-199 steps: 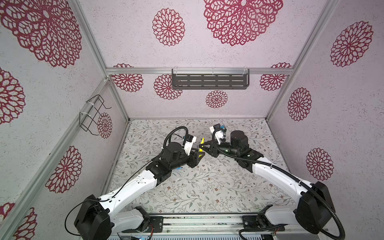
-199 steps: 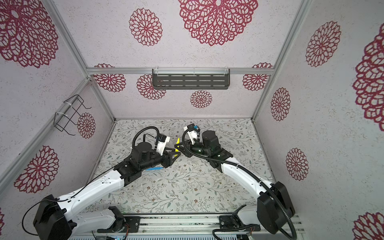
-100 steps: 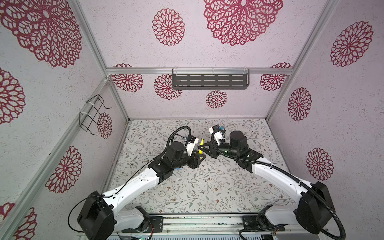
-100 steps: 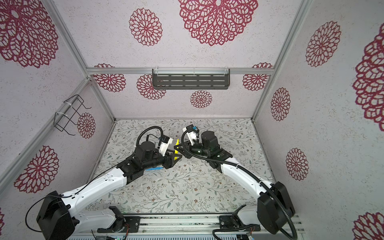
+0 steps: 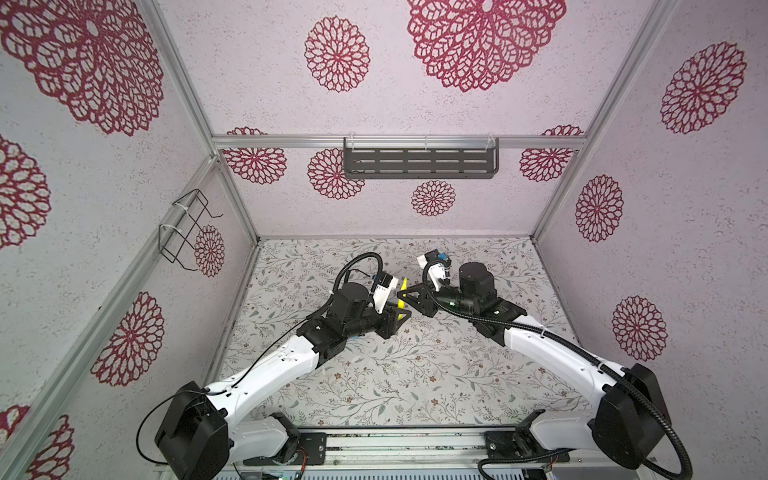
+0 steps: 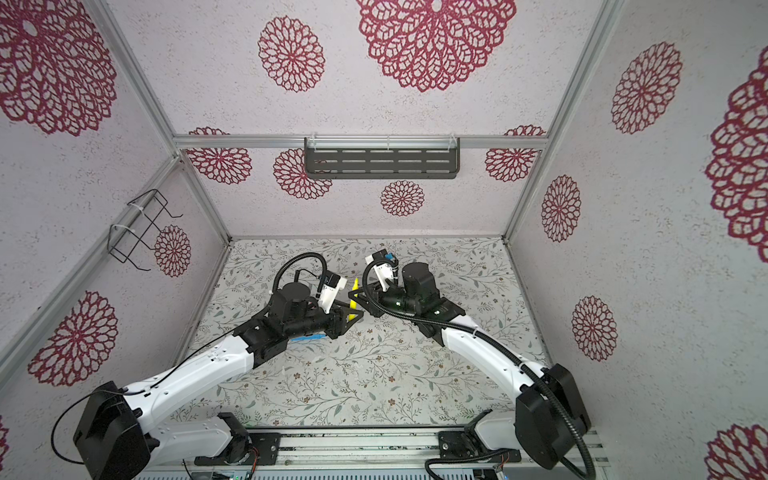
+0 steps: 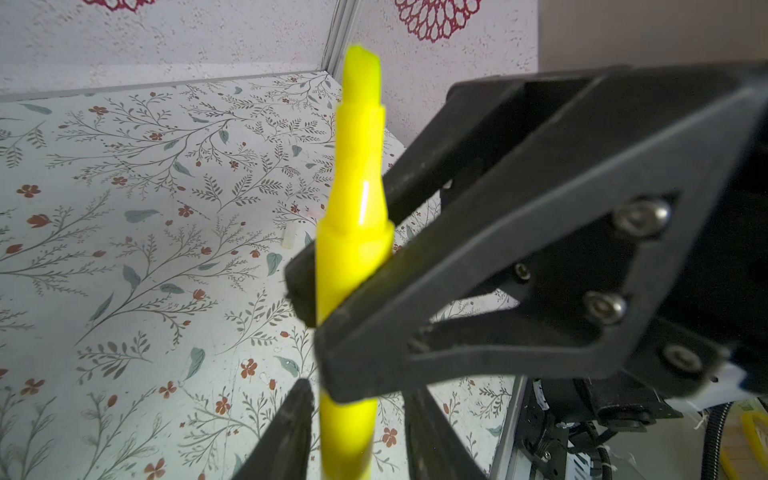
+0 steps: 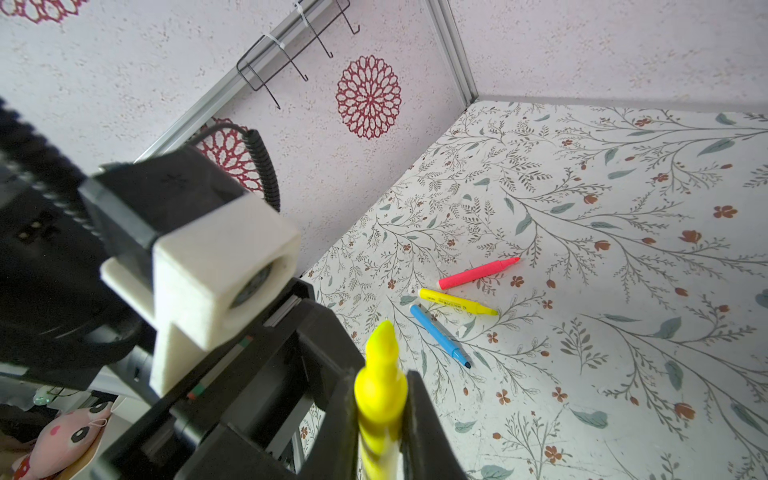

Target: Insert the pens into the pen caps

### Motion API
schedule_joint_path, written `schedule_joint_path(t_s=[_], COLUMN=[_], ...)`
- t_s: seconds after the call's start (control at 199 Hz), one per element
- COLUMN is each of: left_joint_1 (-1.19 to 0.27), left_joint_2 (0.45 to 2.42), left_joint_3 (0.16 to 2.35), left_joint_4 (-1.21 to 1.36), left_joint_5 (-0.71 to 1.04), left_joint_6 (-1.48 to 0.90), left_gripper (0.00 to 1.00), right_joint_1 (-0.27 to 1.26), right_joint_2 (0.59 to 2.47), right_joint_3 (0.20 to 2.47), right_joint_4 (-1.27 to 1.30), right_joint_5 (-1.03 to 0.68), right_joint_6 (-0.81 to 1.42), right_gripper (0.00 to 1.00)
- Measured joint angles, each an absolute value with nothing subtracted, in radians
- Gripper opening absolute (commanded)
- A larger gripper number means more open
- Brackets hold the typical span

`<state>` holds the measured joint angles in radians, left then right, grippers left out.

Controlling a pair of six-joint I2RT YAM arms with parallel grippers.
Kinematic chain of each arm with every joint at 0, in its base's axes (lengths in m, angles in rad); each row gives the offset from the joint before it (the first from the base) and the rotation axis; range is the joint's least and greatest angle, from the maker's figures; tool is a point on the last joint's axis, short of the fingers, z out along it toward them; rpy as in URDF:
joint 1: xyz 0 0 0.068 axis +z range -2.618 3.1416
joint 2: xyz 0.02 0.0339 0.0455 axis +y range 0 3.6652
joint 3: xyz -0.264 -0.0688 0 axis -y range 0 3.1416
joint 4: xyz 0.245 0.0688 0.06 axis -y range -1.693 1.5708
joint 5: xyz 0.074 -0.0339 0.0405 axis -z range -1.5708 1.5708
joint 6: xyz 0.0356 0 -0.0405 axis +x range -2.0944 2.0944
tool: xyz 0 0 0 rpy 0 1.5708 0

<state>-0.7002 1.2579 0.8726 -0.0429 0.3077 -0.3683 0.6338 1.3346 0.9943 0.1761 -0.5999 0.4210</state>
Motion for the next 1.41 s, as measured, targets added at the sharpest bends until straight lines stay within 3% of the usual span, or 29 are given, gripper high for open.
schedule_joint_path(t_s=[0.206,0.442,0.597,0.637,0.683,0.748,0.793,1.099,1.405], left_joint_1=[-0.695,-0.68,-0.675,-0.675,-0.673,-0.672,-0.665,-0.616,-0.611], left_joint_2=[1.258,1.257,1.247,1.244,1.241,1.235,1.231,1.168,1.121], left_joint_3=[0.873,0.872,0.867,0.866,0.864,0.861,0.857,0.801,0.752], left_joint_4=[-0.043,-0.044,-0.044,-0.044,-0.043,-0.043,-0.043,-0.047,-0.041], left_joint_5=[0.318,0.329,0.329,0.329,0.331,0.327,0.32,0.244,0.192], left_joint_6=[-0.371,-0.374,-0.376,-0.377,-0.377,-0.38,-0.385,-0.405,-0.426], left_gripper=[0.27,0.0,0.0,0.0,0.0,0.0,0.0,0.0,0.0], right_joint_1=[0.634,0.634,0.635,0.636,0.638,0.64,0.64,0.585,0.26], right_joint_2=[1.335,1.333,1.333,1.332,1.33,1.321,1.31,1.112,1.048], right_joint_3=[0.994,0.988,0.988,0.988,0.988,0.981,0.973,0.968,1.001], right_joint_4=[0.2,0.215,0.221,0.224,0.225,0.227,0.225,0.017,-0.336], right_joint_5=[-0.599,-0.595,-0.593,-0.59,-0.587,-0.577,-0.57,-0.342,-0.076], right_joint_6=[0.431,0.447,0.447,0.448,0.45,0.455,0.456,0.43,0.541], right_gripper=[0.1,0.1,0.14,0.2,0.36,0.82,0.98,0.99,0.99])
